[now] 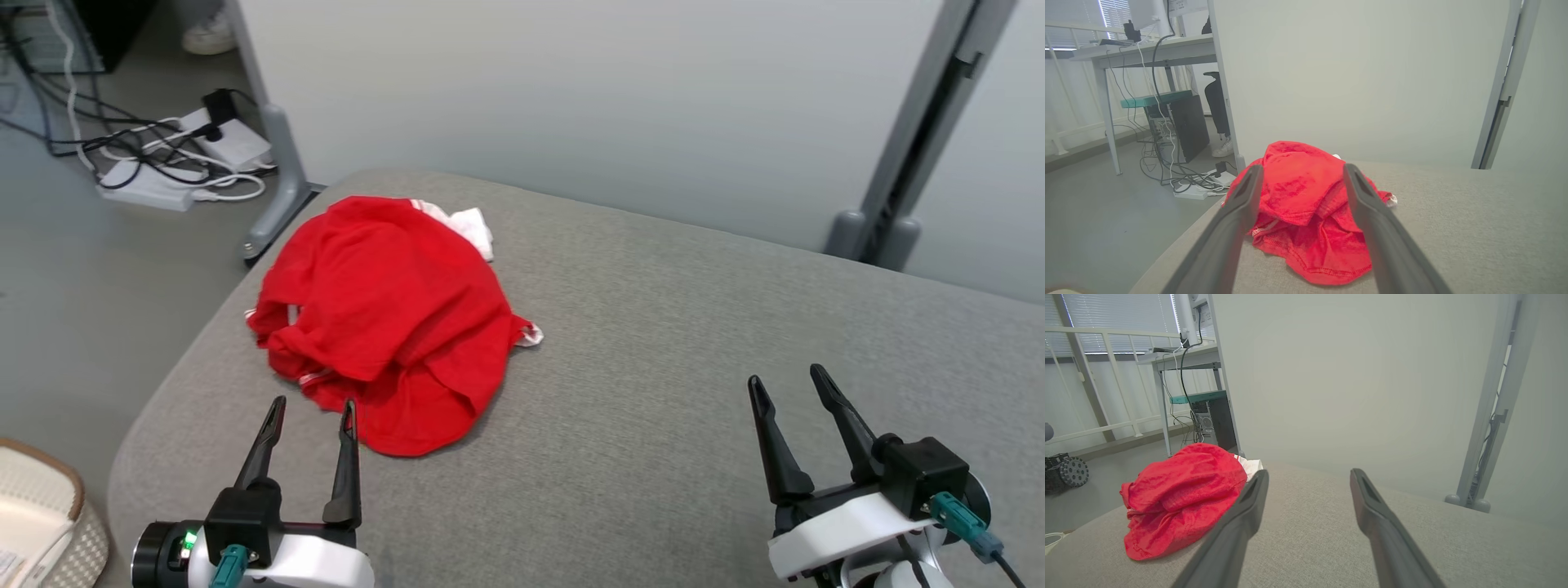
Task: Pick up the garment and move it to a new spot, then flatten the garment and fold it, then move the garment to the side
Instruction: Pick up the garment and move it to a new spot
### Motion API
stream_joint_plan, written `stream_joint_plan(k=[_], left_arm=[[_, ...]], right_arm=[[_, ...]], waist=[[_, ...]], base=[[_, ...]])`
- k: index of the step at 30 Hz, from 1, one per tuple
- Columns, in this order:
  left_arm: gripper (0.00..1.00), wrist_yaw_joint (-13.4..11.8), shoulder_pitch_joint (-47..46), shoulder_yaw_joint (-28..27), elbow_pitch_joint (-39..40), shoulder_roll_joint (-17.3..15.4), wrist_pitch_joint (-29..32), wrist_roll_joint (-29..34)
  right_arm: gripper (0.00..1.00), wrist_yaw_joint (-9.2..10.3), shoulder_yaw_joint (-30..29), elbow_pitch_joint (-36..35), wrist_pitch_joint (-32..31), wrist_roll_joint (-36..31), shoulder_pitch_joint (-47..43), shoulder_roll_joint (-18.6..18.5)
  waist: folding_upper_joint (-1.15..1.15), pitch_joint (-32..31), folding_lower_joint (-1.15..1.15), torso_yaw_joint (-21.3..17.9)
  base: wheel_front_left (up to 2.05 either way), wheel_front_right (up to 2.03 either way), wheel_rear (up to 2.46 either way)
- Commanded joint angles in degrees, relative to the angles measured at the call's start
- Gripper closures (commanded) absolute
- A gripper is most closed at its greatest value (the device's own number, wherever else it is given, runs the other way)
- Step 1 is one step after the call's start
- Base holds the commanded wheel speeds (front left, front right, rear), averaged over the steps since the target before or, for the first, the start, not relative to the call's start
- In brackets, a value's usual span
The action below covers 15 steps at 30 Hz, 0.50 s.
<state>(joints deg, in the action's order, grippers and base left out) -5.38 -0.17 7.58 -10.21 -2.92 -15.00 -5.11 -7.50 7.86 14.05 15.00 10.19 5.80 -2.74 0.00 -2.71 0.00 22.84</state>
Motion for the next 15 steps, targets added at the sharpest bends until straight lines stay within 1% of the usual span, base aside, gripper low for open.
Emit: stream_joint_plan(k=[1, 3, 6, 15], left_arm=[[0.0, 0.5, 0.4, -0.5, 0.3, -0.2, -0.2, 0.6], [0.0, 0.8, 0.8, -0.8, 0.3, -0.2, -0.2, 0.8], [0.0, 0.8, 1.2, -1.4, 1.0, -0.2, -0.2, 0.9], [0.0, 0.1, 1.4, -1.8, 2.4, -0.1, -0.2, 0.5]], right_arm=[[0.0, 0.02, 0.4, -0.2, 0.3, 0.5, -0.5, -0.3], [0.0, 0.02, 1.5, -0.5, 0.3, 1.2, -0.8, -0.3], [0.0, 0.02, 3.0, -0.5, 0.3, 2.9, -0.3, -0.4], [0.0, 0.02, 5.6, 0.7, 0.3, 2.7, 2.3, -0.3]], waist=[[0.0, -0.4, 0.0, 2.4], [0.0, -0.4, 0.0, 3.5], [0.0, 0.0, 0.0, 4.1], [0.0, 1.3, 0.0, 5.0]], base=[[0.0, 0.0, 0.0], [0.0, 0.0, 0.0], [0.0, 0.0, 0.0], [0.0, 0.0, 0.0]])
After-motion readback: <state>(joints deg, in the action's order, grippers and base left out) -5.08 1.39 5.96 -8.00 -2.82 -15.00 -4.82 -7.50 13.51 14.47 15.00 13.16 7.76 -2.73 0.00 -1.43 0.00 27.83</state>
